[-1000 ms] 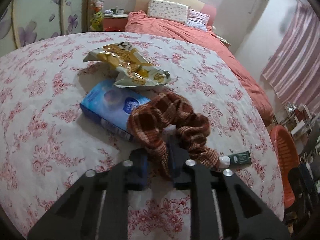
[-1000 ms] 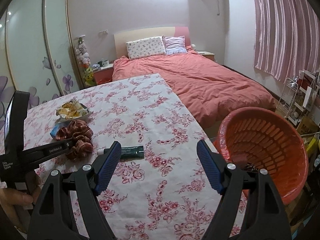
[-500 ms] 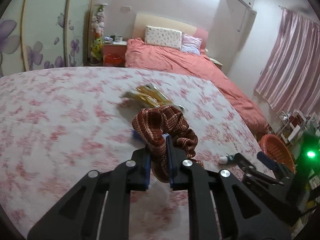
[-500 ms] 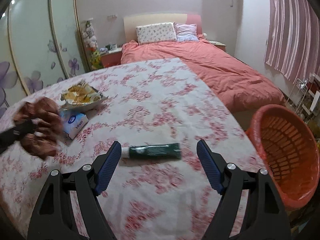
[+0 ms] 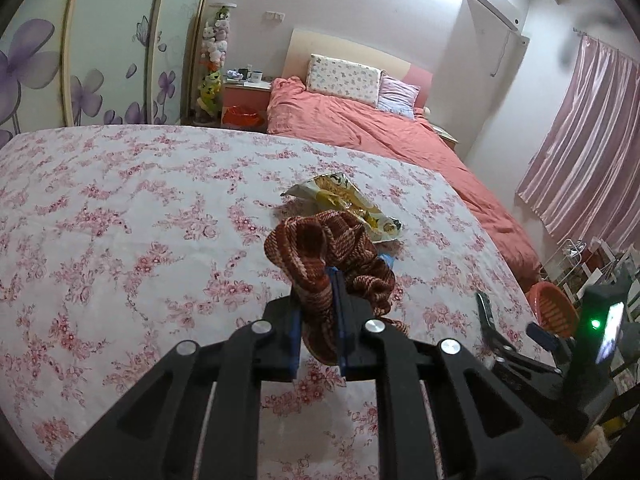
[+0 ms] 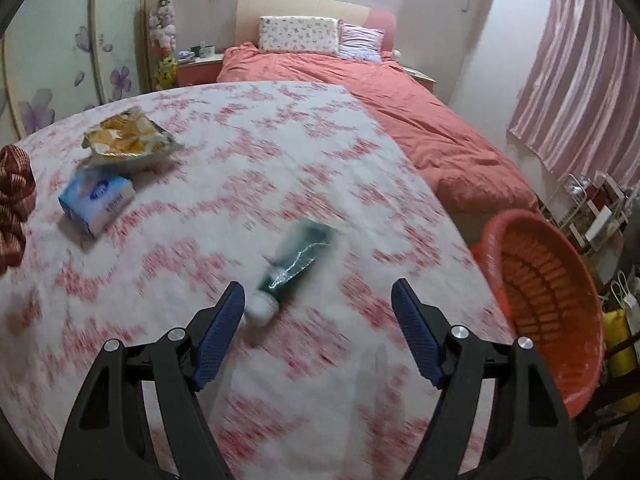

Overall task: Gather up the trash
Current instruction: 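Grasp the brown checkered scrunchie with the left tool while the right tool grasps the green tube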

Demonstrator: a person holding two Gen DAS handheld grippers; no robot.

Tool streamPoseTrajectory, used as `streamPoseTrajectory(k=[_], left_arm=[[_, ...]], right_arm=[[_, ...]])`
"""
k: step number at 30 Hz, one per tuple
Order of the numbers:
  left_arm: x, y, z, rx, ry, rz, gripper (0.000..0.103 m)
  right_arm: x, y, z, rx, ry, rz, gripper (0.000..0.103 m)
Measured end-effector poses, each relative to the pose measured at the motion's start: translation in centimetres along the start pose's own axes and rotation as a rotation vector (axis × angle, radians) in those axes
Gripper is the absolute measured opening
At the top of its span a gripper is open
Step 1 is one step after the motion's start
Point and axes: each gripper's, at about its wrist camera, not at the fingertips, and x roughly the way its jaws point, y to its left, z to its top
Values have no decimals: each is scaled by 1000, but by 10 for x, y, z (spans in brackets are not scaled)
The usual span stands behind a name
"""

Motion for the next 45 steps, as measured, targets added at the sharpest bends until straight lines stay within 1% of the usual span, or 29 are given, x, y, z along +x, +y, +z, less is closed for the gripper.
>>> streamPoseTrajectory(k=[1,3,5,7,10,12,13,16,19,20,21,23,29,33,37,40,43,45], left_arm=[[0,0,-1,0,2,-2,14],[2,0,-2,1,4,-5,14],[3,0,-3,-1,8,-9,14],[3,-1,-5,-2,11,-13,14],[3,-1,-6,2,13,-14,14],[2,-2,-6,4,14,-13,14],[2,-2,-6,5,14,-13,14],[2,-2,-6,6,15,-14,14],[1,-5,-7,11,15,-17,14],[1,-6,-6,13,15,-19,14],[0,-7,-6,14,15,-21,14],[-1,-11,-6,20,13,-29,14],[-7,-28,-5,45,5,-55,14],[-9,-40,-6,62,4,-75,14],[-9,-50,-10,74,12,-90,14],[-9,-55,-13,84,17,-95,14],[-10,-57,-14,89,18,-97,14],[-10,-58,-14,90,16,-97,14]], right_arm=[[-1,-7,-1,19,0,9,71],[-3,-20,-2,72,-11,56,70],[-5,-25,0,99,-21,82,70],[-3,-23,3,99,-21,108,67],[2,-15,9,85,-10,131,59],[6,-9,11,68,1,134,53],[8,-7,11,59,7,133,51],[14,-1,9,42,34,133,40],[15,0,7,43,44,137,26],[14,-1,6,43,43,129,17],[12,-2,6,46,36,123,17],[9,-5,4,58,26,138,17],[-19,-27,5,107,-69,156,17],[-33,-38,4,125,-110,169,17],[-28,-39,-3,97,-72,172,17],[-17,-36,-13,68,-9,177,17],[-9,-40,-17,92,48,219,17],[-7,-41,-17,110,61,228,21]])
